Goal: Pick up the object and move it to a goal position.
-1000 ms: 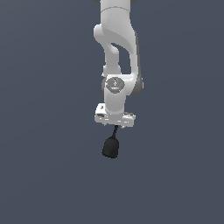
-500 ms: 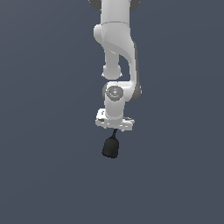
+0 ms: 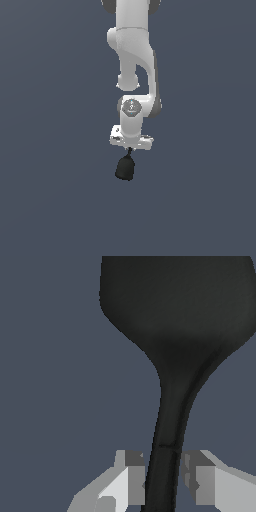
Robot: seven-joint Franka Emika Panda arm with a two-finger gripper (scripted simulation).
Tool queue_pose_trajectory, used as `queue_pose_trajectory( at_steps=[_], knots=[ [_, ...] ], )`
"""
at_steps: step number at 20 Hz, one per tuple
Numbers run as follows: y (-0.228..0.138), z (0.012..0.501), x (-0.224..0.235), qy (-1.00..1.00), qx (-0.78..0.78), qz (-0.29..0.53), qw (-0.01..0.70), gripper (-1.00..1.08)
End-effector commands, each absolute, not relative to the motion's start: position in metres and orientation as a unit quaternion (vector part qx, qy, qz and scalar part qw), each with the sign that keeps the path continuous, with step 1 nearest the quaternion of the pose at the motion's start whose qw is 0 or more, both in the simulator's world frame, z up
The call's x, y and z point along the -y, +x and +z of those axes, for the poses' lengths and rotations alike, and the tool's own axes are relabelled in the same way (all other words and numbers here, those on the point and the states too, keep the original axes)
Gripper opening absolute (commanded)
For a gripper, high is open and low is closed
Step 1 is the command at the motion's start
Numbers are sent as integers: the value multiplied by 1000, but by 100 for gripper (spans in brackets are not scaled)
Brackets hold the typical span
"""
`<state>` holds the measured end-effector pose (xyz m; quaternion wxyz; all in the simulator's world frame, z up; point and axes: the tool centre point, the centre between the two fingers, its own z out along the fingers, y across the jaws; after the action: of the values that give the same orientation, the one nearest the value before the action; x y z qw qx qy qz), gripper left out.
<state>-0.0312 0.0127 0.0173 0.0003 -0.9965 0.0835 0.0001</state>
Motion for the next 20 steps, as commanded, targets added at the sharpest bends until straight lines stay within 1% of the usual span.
queue_pose_trajectory(
  at_steps=[1,6,10,15,20],
  knots=[
    [-31,17,-12,-996,-84,0,0,-100],
    [-31,19,-12,-996,-84,0,0,-100],
    [-28,29,-7,-996,-84,0,0,-100],
    [-22,56,6,-996,-84,0,0,-100],
    [-11,96,26,-996,-84,0,0,-100]
  ],
)
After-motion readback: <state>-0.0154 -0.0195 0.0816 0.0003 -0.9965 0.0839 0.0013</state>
